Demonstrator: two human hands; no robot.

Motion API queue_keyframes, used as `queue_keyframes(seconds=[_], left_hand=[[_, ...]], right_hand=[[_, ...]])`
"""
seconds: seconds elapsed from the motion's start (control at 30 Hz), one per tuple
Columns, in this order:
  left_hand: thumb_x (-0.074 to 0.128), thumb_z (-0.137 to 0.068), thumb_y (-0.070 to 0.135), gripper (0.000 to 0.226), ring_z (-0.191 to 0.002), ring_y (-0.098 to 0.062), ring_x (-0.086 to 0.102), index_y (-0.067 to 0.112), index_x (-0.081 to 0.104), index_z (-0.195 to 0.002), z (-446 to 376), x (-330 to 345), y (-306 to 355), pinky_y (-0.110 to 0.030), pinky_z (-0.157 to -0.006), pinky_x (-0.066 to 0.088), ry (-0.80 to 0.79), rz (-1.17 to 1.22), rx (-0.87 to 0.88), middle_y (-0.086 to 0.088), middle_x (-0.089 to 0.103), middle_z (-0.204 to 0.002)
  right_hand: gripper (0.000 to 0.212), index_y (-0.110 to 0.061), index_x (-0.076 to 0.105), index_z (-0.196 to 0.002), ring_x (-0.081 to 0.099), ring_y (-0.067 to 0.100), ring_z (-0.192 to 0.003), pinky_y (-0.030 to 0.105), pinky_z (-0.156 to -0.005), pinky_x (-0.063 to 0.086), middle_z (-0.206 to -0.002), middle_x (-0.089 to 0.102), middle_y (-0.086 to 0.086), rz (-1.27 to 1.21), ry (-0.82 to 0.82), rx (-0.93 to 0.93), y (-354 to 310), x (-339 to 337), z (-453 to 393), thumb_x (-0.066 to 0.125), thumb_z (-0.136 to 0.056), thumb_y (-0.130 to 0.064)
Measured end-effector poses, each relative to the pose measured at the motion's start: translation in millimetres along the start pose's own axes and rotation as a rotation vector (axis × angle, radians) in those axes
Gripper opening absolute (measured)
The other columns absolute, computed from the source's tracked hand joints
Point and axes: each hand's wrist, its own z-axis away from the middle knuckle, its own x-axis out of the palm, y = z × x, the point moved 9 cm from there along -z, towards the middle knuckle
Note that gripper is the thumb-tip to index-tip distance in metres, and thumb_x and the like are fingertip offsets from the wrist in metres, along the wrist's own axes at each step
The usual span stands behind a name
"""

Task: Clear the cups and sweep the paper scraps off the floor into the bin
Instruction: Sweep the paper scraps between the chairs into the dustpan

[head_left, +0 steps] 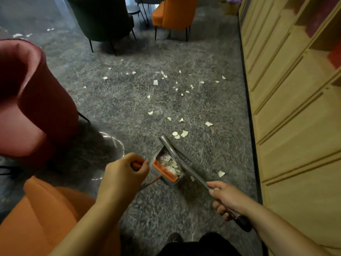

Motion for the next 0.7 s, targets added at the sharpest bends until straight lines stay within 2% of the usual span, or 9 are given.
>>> queue_keyframes(seconds=[0.23, 0.43, 0.57, 0.7], left_hand=[[0.075, -0.083, 0.030, 0.009, -0.065, -0.007, 0.063, 0.023, 0.072, -0.078, -129.1, -9.8, 19.3, -0.037, -0.071, 0.057, 0.105, 0.008, -0.050, 0.008, 0.067, -0.066], [0.075, -0.082, 0.031, 0.012, -0.059, 0.003, 0.057, 0.027, 0.070, -0.072, -257.9, -10.9, 39.7, -0.020, -0.059, 0.045, 0.201, -0.039, -0.109, 0.014, 0.063, -0.060], [0.075, -0.082, 0.031, 0.012, -0.060, -0.003, 0.060, 0.027, 0.070, -0.073, -338.8, -19.8, 53.3, -0.031, -0.065, 0.054, 0.226, -0.010, -0.185, 0.011, 0.064, -0.060], [0.074, -0.083, 0.031, 0.014, -0.058, -0.007, 0.062, 0.028, 0.069, -0.071, -401.6, -40.0, 52.2, -0.036, -0.064, 0.056, 0.292, 0.063, -0.245, 0.011, 0.064, -0.058]], right_hand=[[0.033, -0.027, 0.039, -0.134, 0.034, 0.007, -0.032, 0.012, -0.035, 0.028, -0.059, 0.040, 0.007, 0.047, -0.045, -0.010, -129.2, -7.8, -80.8, 0.036, -0.103, -0.017], [0.035, -0.022, 0.038, -0.137, 0.033, 0.007, -0.030, 0.012, -0.033, 0.028, -0.059, 0.040, 0.008, 0.149, -0.111, -0.027, -258.2, -27.1, -173.5, 0.035, -0.103, -0.014], [0.036, -0.023, 0.037, -0.138, 0.035, 0.006, -0.030, 0.012, -0.033, 0.030, -0.060, 0.041, 0.008, 0.203, -0.155, -0.024, -348.7, -31.5, -223.6, 0.035, -0.103, -0.015], [0.034, -0.025, 0.038, -0.136, 0.035, 0.006, -0.032, 0.013, -0.034, 0.030, -0.060, 0.041, 0.008, 0.267, -0.202, -0.027, -431.3, -22.3, -261.8, 0.034, -0.103, -0.017]])
